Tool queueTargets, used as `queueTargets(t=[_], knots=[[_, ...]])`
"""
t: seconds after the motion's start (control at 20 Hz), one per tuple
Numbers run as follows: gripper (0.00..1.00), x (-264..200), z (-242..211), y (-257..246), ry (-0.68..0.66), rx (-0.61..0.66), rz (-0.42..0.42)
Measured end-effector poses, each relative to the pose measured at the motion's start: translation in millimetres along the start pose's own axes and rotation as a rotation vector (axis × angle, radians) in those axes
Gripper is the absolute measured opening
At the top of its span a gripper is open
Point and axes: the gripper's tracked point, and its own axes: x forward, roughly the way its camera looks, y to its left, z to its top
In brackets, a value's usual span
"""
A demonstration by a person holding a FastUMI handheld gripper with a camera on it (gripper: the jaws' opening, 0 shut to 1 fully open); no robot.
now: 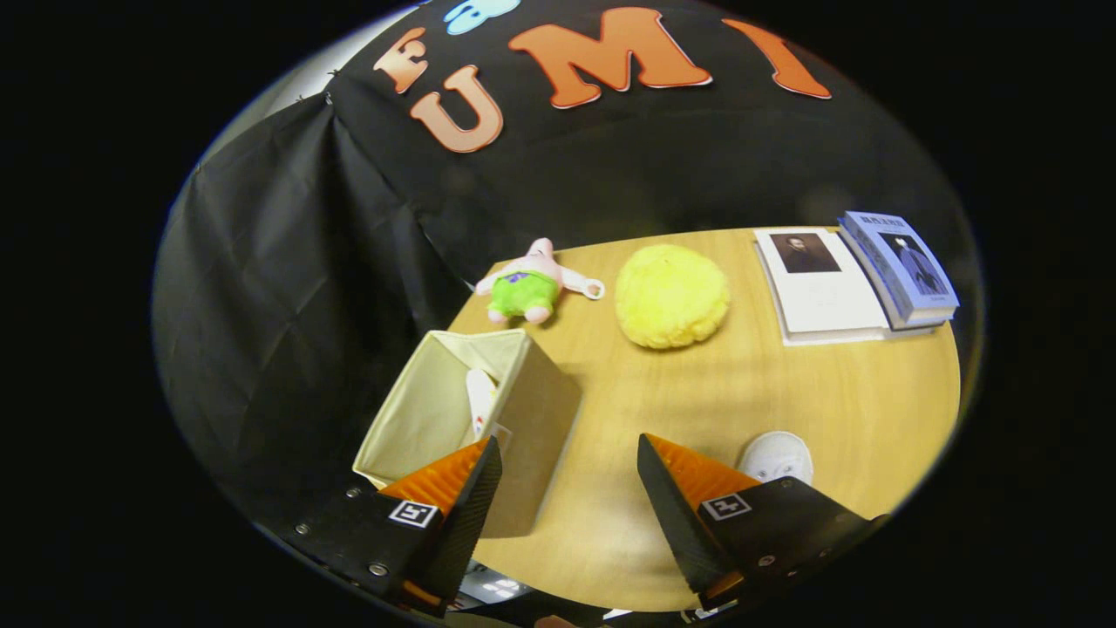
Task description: Open the storage box then place both shoes into the box .Put the left shoe in first, then the right shoe, with the right side of both shoes facing outward in a uniform manner.
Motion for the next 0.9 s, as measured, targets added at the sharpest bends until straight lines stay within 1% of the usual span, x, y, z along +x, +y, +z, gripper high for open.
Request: queueTargets(t=[0.3,0.5,0.7,0.9], knots=[[0.95,-18,-50,-98,0.034,0.066,-0.166],[0.95,-26,-85,-147,0.079,0.085,-0.247],[0.95,-26,-115,-175,0.123,0.11,-0.277],[0.94,-18,-137,-188,0.173,0.138,-0.264]])
